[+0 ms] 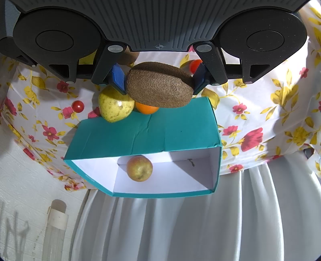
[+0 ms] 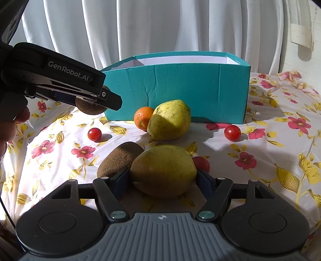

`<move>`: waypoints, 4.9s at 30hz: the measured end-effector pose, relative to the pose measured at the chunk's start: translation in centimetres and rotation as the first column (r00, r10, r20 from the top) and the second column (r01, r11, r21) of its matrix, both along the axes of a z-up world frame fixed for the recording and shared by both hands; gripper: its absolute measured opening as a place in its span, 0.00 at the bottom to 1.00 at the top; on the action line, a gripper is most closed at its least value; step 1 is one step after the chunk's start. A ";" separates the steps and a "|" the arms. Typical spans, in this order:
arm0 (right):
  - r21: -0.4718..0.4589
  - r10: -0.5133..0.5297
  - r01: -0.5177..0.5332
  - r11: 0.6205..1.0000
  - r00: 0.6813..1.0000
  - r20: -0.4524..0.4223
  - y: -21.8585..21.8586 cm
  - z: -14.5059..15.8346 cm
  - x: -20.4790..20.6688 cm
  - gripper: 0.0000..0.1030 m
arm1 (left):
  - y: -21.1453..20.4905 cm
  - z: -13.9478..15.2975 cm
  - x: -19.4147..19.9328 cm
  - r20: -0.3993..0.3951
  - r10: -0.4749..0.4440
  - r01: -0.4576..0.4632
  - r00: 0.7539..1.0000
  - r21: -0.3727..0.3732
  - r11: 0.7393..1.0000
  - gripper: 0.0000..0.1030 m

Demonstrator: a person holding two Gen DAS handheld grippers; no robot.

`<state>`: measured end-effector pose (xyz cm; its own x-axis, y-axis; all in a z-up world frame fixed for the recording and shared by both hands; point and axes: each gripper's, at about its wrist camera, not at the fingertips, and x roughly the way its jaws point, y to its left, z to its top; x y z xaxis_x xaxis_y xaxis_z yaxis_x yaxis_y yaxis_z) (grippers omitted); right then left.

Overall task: Organize fruits
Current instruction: 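Carry the kiwi into the teal box and release it while the right gripper carries the pear toward the box, then lower the brown kiwi into the teal box and open the left gripper while the right holds the pear, then lower the yellow-green pear into the teal box and open the right gripper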

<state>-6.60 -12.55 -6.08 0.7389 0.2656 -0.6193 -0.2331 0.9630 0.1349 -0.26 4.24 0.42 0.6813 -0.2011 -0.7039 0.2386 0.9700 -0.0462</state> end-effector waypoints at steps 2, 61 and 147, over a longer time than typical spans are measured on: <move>-0.003 0.000 0.000 1.000 1.000 0.000 0.1 0.0 0.0 0.69 | 0.0 0.0 0.0 0.001 -0.001 0.001 1.000 0.002 1.000 0.71; 0.105 -0.341 0.326 0.939 0.922 0.182 -9.9 8.4 1.3 0.69 | -8.2 -0.8 14.9 -0.024 0.099 -0.095 0.995 0.141 0.985 0.71; -0.012 -0.192 0.202 0.979 0.949 0.252 -5.4 7.5 12.3 0.69 | -2.1 4.2 5.7 0.029 0.241 -0.242 0.970 0.082 0.967 0.80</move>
